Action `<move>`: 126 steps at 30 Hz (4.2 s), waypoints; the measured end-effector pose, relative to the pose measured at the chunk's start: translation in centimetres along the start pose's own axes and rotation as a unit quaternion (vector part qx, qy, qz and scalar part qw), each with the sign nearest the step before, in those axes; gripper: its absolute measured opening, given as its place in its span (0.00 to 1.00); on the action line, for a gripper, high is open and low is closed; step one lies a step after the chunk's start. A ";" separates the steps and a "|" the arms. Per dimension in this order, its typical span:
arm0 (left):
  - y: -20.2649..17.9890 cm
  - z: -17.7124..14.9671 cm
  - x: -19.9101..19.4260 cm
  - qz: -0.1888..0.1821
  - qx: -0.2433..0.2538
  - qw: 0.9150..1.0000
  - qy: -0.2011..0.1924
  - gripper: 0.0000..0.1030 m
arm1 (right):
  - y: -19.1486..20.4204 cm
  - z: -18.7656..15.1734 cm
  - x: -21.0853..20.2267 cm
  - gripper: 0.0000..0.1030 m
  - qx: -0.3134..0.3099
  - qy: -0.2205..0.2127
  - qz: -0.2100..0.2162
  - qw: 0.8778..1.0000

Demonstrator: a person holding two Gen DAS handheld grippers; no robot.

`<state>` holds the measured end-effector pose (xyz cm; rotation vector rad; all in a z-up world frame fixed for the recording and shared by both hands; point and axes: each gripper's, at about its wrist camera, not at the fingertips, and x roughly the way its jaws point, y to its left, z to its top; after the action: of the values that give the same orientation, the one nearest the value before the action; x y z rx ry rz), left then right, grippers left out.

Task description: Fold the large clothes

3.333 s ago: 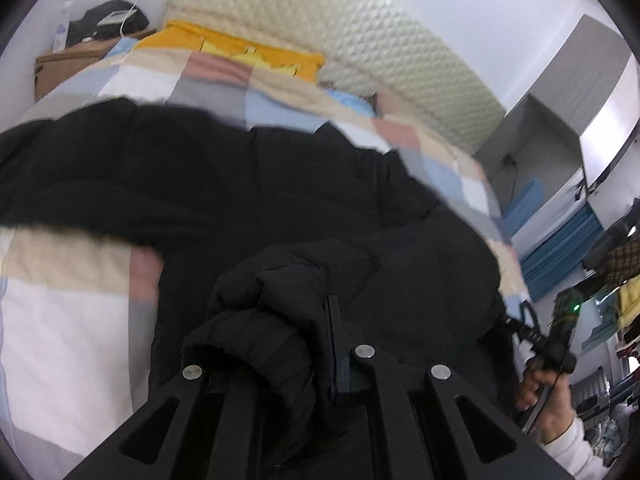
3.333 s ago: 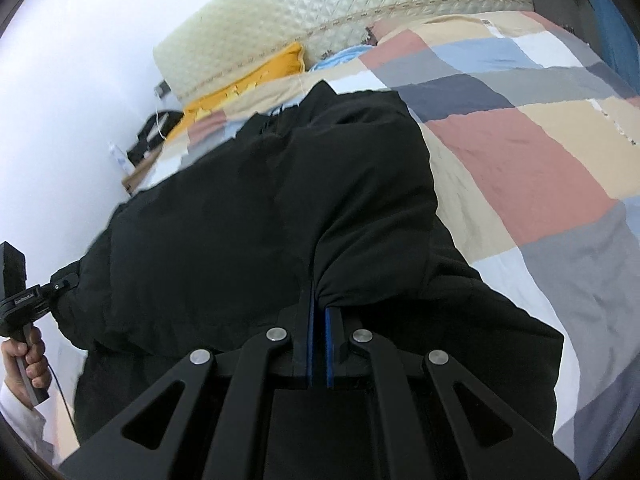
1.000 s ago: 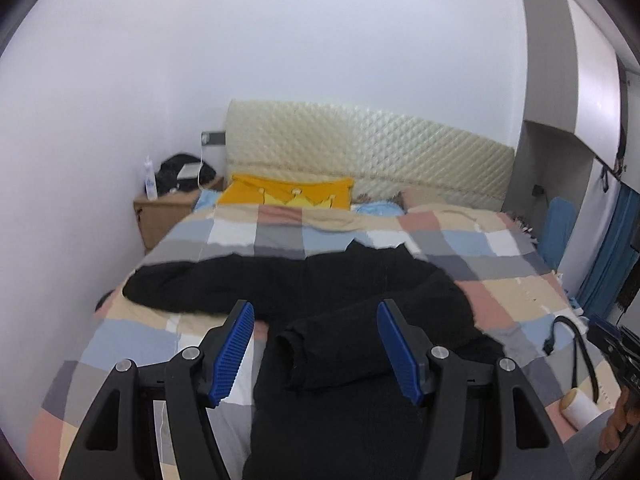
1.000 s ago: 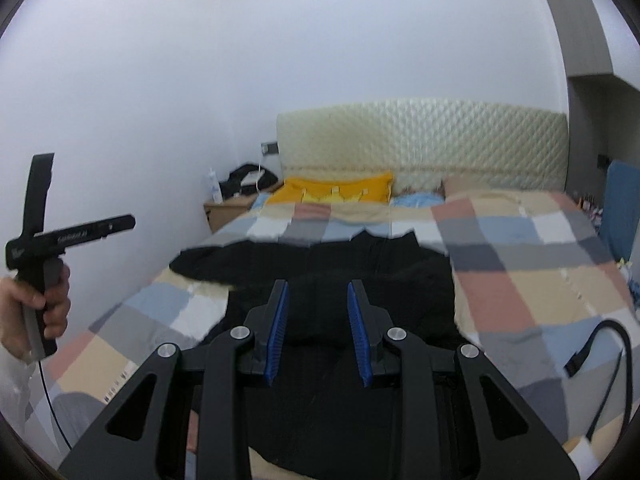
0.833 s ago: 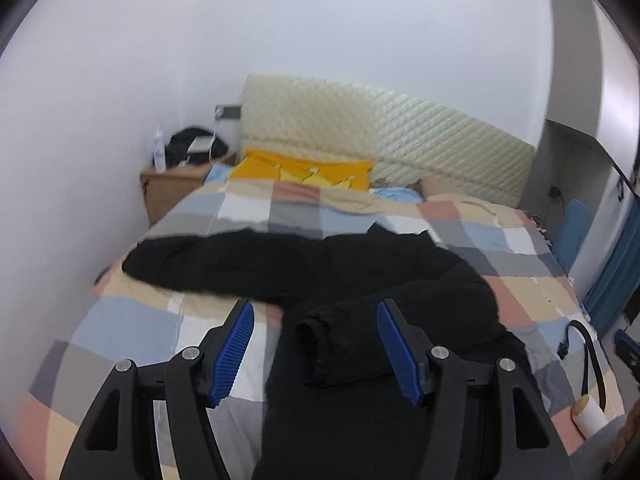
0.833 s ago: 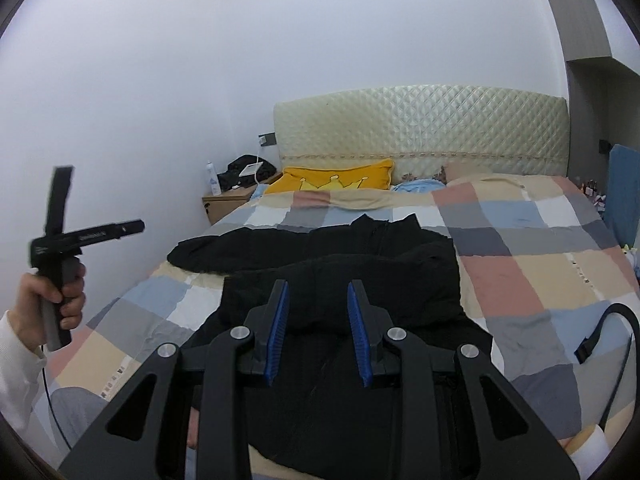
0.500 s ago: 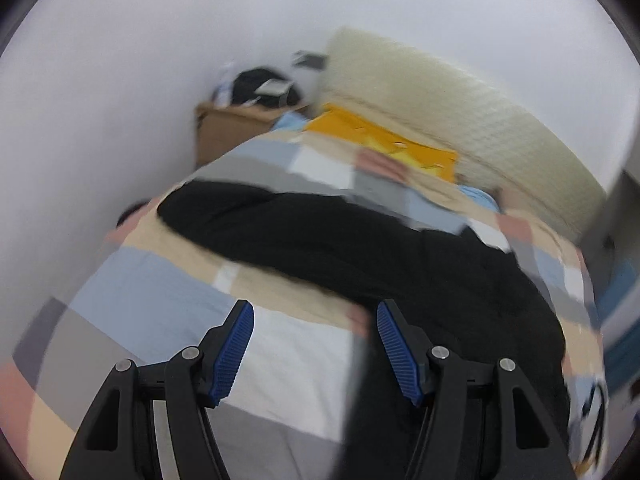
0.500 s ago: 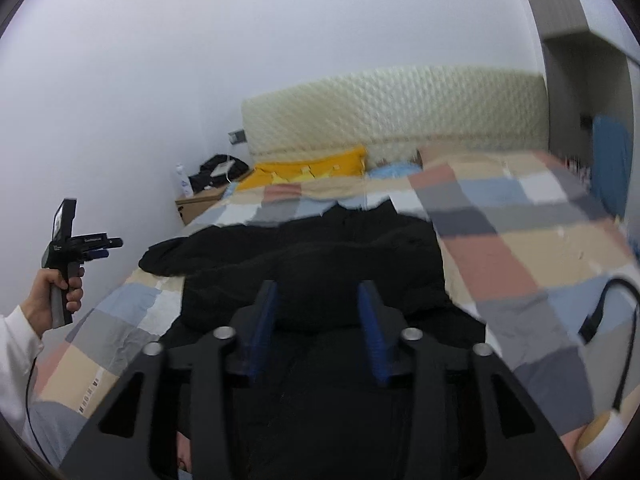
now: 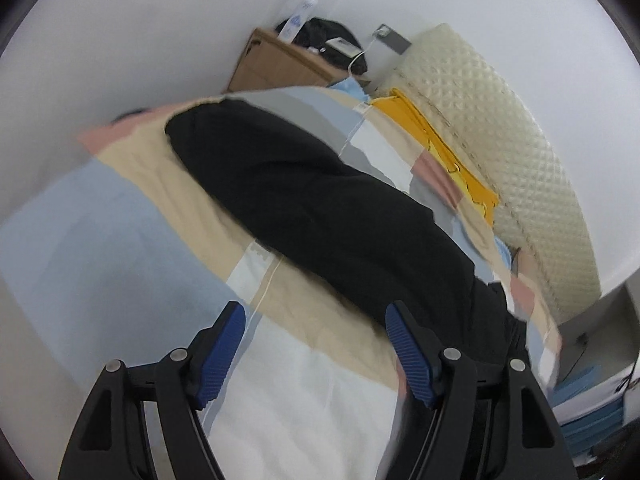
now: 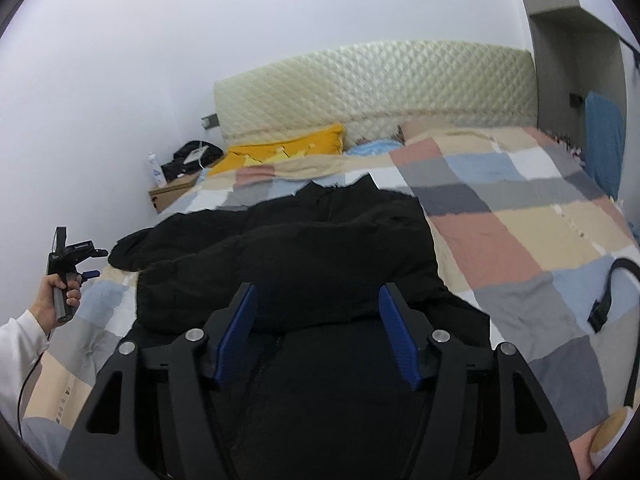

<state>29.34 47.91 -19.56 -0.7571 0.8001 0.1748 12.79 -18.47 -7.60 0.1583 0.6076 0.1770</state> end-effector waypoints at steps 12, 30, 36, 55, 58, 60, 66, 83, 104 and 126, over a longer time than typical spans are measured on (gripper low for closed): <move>7.7 5.4 9.3 -0.013 -0.085 0.996 -0.012 0.70 | -1.4 0.3 5.9 0.78 0.041 0.043 -0.043 0.997; 5.0 10.7 15.0 0.059 -0.036 0.995 -0.075 0.28 | -0.5 0.9 9.0 0.78 0.004 0.026 -0.093 0.995; 1.3 11.7 11.1 0.107 0.031 0.989 -0.101 0.06 | 0.4 0.8 8.0 0.78 -0.028 0.019 -0.086 0.996; -14.5 8.1 -6.6 0.142 0.123 0.964 -0.189 0.06 | -1.5 -0.8 3.3 0.78 -0.024 0.010 -0.026 0.999; -18.2 6.9 -9.5 0.127 0.146 0.960 -0.202 0.06 | -2.1 -0.9 2.3 0.78 -0.018 0.004 -0.022 1.000; -20.9 5.9 -11.2 0.118 0.167 0.956 -0.210 0.06 | -2.8 -1.0 1.4 0.78 -0.011 -0.003 -0.020 1.000; -29.8 1.8 -15.0 0.076 0.226 0.945 -0.225 0.06 | -4.7 -1.2 -0.4 0.78 0.008 -0.020 -0.019 1.000; -49.7 -14.7 -12.1 -0.056 0.358 0.917 -0.166 0.06 | -11.3 -1.3 -1.4 0.78 0.072 -0.008 -0.060 0.996; -54.9 -33.8 3.6 -0.127 0.444 0.887 -0.025 0.06 | -16.0 -1.4 -0.8 0.79 0.131 -0.018 -0.055 0.990; -54.1 -42.5 13.4 -0.045 0.513 0.857 -0.020 0.13 | -17.1 -2.0 3.0 0.79 0.155 0.015 -0.072 0.985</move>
<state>36.25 -21.84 -18.69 0.2301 0.6874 -0.3189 16.09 -34.23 -14.33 0.4115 0.6721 -0.0561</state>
